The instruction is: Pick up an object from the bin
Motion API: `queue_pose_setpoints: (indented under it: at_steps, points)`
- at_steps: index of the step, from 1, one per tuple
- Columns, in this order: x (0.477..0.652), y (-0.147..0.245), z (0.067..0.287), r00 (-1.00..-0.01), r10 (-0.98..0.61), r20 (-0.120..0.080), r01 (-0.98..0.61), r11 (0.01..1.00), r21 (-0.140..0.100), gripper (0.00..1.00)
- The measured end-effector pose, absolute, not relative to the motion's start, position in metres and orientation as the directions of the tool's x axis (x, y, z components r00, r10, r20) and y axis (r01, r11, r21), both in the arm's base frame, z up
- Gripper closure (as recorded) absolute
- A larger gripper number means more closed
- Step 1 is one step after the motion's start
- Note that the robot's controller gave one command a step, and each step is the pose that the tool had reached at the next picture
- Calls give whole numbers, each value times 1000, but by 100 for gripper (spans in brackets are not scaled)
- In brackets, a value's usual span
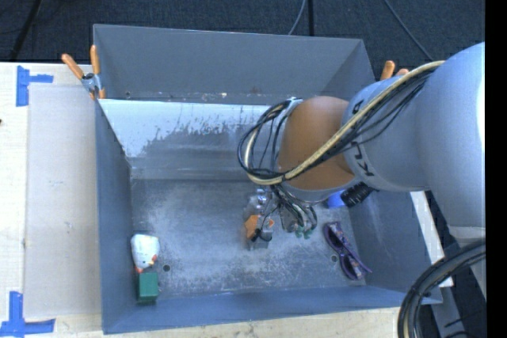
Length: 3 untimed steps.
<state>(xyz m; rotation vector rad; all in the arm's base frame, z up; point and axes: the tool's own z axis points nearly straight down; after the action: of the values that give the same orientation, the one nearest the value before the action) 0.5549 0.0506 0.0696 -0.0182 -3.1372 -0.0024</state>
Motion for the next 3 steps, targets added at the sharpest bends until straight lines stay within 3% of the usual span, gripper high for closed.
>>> queue_pose_setpoints:
  at_steps: [2,3]
  points:
    - [553,50,76,-1000,11,12,11,1000,1,100]
    - [551,50,98,-1000,11,16,11,1000,1,100]
